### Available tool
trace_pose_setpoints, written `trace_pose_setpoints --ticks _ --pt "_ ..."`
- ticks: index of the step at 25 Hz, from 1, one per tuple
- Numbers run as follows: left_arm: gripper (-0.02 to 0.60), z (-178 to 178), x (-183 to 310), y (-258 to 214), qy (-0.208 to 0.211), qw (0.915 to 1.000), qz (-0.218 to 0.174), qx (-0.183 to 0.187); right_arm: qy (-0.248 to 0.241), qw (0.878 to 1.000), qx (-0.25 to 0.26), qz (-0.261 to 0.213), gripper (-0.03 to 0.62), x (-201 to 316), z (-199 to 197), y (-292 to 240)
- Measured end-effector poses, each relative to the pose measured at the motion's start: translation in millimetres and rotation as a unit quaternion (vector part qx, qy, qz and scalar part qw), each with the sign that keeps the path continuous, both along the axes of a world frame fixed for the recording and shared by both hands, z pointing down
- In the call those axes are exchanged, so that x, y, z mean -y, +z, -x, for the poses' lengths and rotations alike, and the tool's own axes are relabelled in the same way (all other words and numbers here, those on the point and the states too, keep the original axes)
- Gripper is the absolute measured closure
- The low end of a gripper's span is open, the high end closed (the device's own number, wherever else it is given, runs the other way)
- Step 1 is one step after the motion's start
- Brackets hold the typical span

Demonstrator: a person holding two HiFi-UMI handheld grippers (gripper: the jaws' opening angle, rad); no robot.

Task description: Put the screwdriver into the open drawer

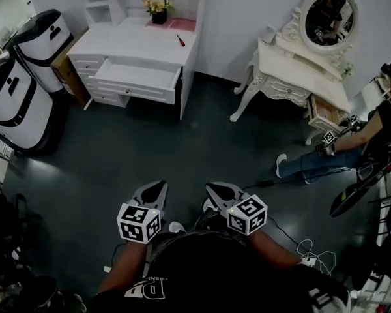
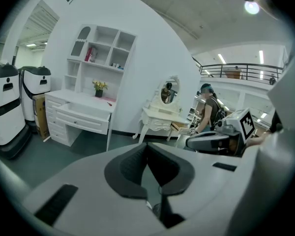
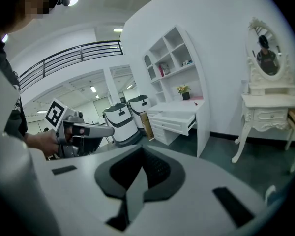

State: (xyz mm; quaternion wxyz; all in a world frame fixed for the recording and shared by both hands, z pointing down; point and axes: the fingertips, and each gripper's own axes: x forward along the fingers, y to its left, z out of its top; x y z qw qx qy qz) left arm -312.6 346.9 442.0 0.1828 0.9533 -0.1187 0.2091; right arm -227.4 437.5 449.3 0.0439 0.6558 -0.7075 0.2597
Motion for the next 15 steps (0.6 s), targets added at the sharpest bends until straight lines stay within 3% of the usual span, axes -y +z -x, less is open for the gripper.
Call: trace_pose_setpoints --ticks 7,15 --pt "0.566 -22 4 8 0.001 0.9995 0.029 -0.014 0.005 1.000 -0.003 0.001 0.585 11 -17 6" --pt "0.566 -64 42 8 -0.019 0.9997 0.018 -0.002 -0.026 1.000 0.000 -0.013 0.585 67 -63 2"
